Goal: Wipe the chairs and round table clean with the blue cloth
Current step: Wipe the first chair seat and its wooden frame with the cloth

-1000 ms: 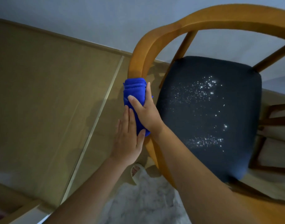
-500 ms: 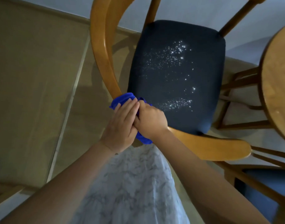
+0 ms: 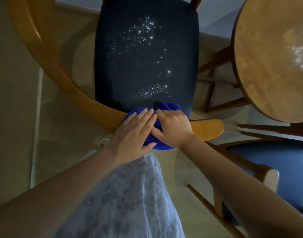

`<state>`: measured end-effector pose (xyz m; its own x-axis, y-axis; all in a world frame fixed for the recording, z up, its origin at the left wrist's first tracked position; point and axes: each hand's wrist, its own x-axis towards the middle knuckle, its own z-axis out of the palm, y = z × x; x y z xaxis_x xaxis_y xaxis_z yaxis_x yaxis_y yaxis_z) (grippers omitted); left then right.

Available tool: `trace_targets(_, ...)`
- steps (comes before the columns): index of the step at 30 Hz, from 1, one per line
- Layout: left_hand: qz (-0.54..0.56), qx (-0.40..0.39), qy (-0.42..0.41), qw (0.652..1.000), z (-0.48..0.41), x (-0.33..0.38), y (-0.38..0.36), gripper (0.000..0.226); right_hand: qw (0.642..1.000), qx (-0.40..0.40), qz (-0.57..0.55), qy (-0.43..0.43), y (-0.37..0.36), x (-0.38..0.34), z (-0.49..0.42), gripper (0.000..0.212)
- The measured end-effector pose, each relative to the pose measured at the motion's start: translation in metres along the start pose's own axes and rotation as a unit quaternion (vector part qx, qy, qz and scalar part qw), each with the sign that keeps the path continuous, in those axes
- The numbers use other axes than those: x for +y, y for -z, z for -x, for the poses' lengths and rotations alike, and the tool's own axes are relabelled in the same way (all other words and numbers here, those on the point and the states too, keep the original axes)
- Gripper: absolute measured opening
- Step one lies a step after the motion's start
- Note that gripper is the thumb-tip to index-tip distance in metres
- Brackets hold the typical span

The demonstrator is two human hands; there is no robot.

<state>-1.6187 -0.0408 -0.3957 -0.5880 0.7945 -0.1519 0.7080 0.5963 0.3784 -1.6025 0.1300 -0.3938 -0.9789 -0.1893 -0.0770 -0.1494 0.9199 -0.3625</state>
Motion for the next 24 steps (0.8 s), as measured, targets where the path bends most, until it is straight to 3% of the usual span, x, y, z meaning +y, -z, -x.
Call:
trace_targets(9, 0.005, -0.055, -0.030, 0.998, -0.055, 0.067, -0.008, 0.071, 0.998, -0.053, 0.041, -0.019, 0.038, 0.096, 0.042, 0.046)
trace_targets(16, 0.012, -0.086, -0.029, 0.996, -0.101, 0.065, 0.006, 0.069, 0.991, -0.064, -0.014, -0.121, 0.058, 0.128, 0.048, 0.057)
trace_targets(19, 0.024, -0.091, -0.012, 0.996, -0.130, 0.066, 0.021, 0.073, 0.976, 0.013, -0.074, -0.206, 0.075, 0.134, 0.028, 0.048)
trace_targets(24, 0.068, -0.024, 0.038, 0.997, -0.190, 0.044, 0.039, 0.072, 0.899, 0.135, -0.229, -0.348, 0.114, 0.157, -0.036, 0.027)
